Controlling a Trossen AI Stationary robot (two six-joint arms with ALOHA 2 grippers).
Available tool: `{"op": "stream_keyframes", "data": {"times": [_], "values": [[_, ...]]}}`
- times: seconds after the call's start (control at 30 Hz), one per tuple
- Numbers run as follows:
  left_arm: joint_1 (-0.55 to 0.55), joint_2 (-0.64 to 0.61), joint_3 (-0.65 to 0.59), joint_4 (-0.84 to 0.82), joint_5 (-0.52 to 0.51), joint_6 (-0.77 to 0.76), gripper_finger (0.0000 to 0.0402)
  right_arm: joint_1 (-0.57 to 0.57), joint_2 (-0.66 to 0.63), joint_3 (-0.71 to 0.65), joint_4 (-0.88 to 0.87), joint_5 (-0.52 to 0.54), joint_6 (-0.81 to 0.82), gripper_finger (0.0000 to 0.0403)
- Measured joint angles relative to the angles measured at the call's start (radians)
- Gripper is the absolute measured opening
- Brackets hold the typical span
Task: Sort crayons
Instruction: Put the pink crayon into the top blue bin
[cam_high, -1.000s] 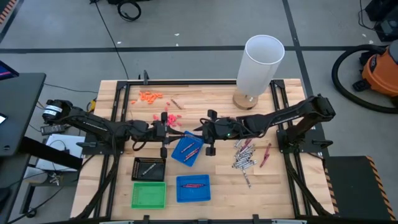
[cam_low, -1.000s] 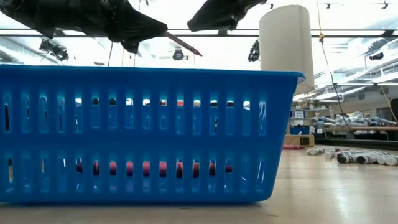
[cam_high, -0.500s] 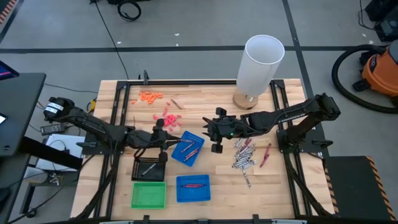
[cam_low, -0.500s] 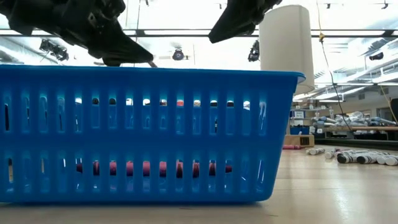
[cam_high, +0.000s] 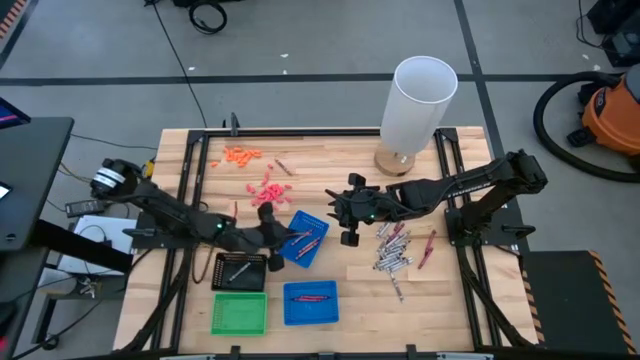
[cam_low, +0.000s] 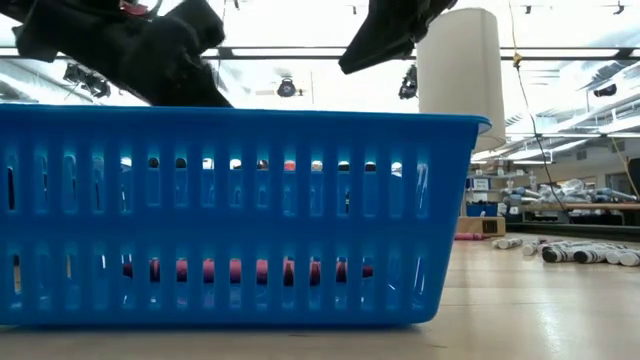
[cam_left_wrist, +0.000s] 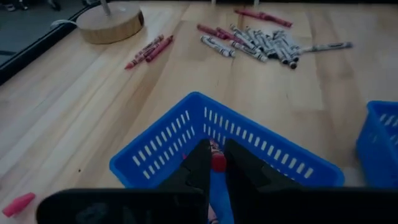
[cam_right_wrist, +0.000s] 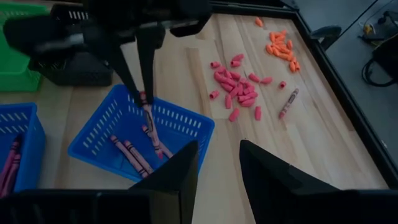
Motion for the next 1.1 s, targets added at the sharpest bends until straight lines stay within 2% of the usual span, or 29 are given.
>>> {"op": "stream_keyframes", "data": {"times": [0.2, 0.4, 0.9, 1.1], "values": [[0.000, 0.107, 0.063, -0.027, -0.070, 0.044, 0.0034, 0.006, 0.000, 0.000, -0.005, -0.001, 0.006, 0.0126], [0.000, 0.128, 0.064, -0.026, -0.065, 0.054, 0.0040, 0.017, 0.000, 0.000, -0.007, 0.000, 0.009, 0.0126], [0.000, 0.128, 0.064, -0.018, -0.058, 0.057, 0.0140, 0.020, 0.000, 0.000, -0.007, 0.000, 0.002, 0.0126], [0.000, 0.124, 0.064, -0.019, -0.057, 0.075, 0.0155, 0.019, 0.000, -0.003, -0.007, 0.005, -0.006, 0.0126]]}}
